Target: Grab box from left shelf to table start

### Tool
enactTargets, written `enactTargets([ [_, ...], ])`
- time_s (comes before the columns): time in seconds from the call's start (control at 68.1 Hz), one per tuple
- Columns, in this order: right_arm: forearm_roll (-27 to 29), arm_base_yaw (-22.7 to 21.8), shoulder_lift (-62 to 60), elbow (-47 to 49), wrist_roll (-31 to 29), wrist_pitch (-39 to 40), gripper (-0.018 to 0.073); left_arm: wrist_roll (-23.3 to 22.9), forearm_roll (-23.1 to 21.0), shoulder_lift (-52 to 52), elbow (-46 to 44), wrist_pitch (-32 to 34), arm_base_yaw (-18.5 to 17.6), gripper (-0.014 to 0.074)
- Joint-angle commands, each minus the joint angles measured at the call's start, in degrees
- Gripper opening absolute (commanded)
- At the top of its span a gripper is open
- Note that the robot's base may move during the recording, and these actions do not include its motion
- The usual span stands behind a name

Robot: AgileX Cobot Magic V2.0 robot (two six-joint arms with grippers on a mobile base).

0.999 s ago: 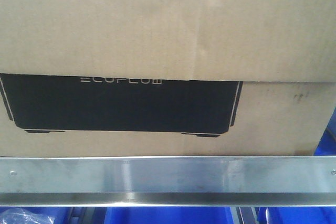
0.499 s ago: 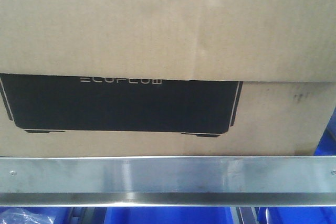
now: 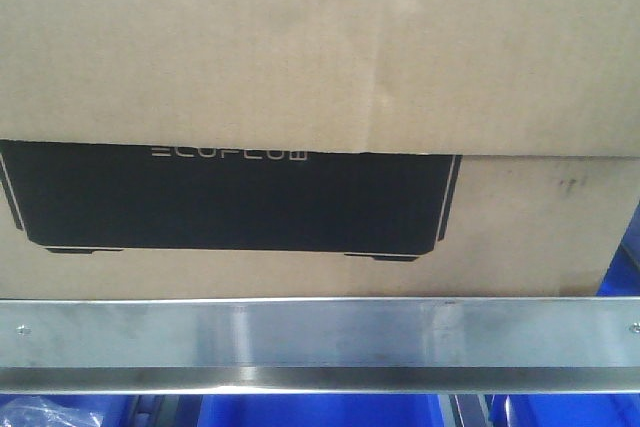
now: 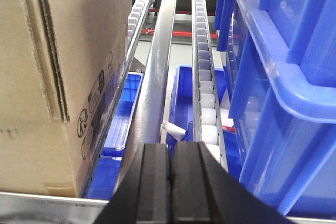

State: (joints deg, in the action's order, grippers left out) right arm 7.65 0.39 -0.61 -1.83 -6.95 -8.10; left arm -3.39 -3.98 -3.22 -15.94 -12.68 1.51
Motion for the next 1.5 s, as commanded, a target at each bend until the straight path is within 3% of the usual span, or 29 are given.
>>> enactTargets([
  [0.0, -0.6, 0.0, -0.5, -0.1, -0.2, 4.9, 0.0057, -0.1, 0.3, -3.4, -5.5, 1.6, -0.1, 0.0149],
  [0.059, -0.6, 0.0, -0.5, -0.1, -0.2, 4.9, 0.0057, -0.1, 0.3, -5.8, -8.0, 0.2, -0.1, 0.0262],
  [0.118, -0.6, 0.0, -0.5, -0.1, -0.2, 4.9, 0.0057, 0.0, 0.3, -7.8, -10.4, -1.1, -0.1, 0.0318],
  [0.22, -0.6, 0.0, -0.5, -0.1, -0.2, 5.0, 0.0057, 0.8, 0.3, -12.0, -15.5, -5.7, -0.1, 0.0317],
  [0.338, -0.6, 0.0, -0.5, -0.1, -0.2, 5.0, 0.0057, 7.1, 0.3, -18.1, -24.3, -12.3, -2.9, 0.0317],
  [0.529, -0.6, 0.0, -0.5, -0.1, -0.2, 5.0, 0.0057, 7.1, 0.3, -29.2, -37.6, -26.0, -11.6, 0.0317],
  [0.676, -0.6, 0.0, -0.5, -0.1, -0.2, 5.8, 0.0057, 5.7, 1.3, -39.4, -47.9, -33.6, -12.5, 0.0317],
  [0.823, -0.6, 0.0, -0.5, -0.1, -0.2, 6.7, 0.0057, 2.1, 6.3, -49.0, -55.3, -36.6, -12.5, 0.0317],
  [1.146, 0.5, 0.0, -0.5, 0.7, -0.1, 11.9, 0.0057, -1.5, 6.7, -65.2, -63.2, -40.3, -12.5, 0.0317],
  [1.395, 1.8, 0.0, -0.5, 11.3, -0.1, 1.4, 0.0062, -1.5, 7.2, -69.9, -63.3, -42.8, -12.5, 0.0317],
  [1.484, 1.8, 0.0, 0.0, 17.3, -0.1, -4.0, 0.0131, -1.6, 8.5, -70.1, -63.3, -43.0, -12.5, 0.0318],
])
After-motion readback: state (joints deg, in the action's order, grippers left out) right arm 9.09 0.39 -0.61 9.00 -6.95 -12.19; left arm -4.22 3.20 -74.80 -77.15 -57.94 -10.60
